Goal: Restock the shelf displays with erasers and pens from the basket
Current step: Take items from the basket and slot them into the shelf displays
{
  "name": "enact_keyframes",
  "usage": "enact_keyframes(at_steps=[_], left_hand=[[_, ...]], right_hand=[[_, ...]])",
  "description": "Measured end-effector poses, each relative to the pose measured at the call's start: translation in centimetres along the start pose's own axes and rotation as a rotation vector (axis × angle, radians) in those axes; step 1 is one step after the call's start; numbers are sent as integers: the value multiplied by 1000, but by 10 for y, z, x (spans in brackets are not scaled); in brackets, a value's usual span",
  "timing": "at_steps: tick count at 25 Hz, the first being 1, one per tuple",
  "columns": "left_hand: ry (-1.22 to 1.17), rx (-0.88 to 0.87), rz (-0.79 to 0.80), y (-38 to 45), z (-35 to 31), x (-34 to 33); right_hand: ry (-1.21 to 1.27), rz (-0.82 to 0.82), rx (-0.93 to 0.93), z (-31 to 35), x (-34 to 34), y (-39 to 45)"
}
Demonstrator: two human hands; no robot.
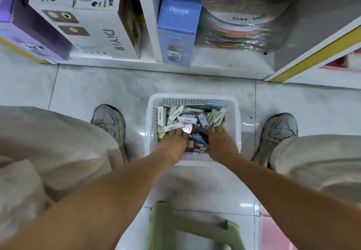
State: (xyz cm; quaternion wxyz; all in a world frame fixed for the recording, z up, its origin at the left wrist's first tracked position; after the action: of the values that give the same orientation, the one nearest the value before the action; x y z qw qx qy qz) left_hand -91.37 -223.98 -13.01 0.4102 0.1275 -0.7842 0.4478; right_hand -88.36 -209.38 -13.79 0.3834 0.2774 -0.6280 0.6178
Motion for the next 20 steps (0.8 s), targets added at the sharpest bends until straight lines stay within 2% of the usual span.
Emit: enact_keyframes(at_steps=[4, 10, 15, 20], left_hand=[[-76, 70, -8, 3, 7, -5], [98, -72, 90, 5, 15, -13], [-183, -119, 127, 5, 27, 0], [-184, -157, 59, 8, 30, 20]], right_hand=[[24, 20, -27, -1, 4, 8], [21, 108, 50, 3, 0, 10], [245, 61, -72, -12, 15, 15], [355, 48, -138, -12, 18, 11]])
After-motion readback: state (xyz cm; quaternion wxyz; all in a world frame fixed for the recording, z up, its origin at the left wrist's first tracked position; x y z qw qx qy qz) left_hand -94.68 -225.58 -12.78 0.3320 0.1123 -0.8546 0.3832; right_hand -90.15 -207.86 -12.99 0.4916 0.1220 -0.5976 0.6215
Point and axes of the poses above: each hand's wrist, its own y-axis towards the middle knuckle, its own x-axis out of the back of the hand, z = x × y, the point moved 7 cm from there along y, towards the middle knuckle, and after that the axes turned 7 degrees about -y, right-handed, at the moved point
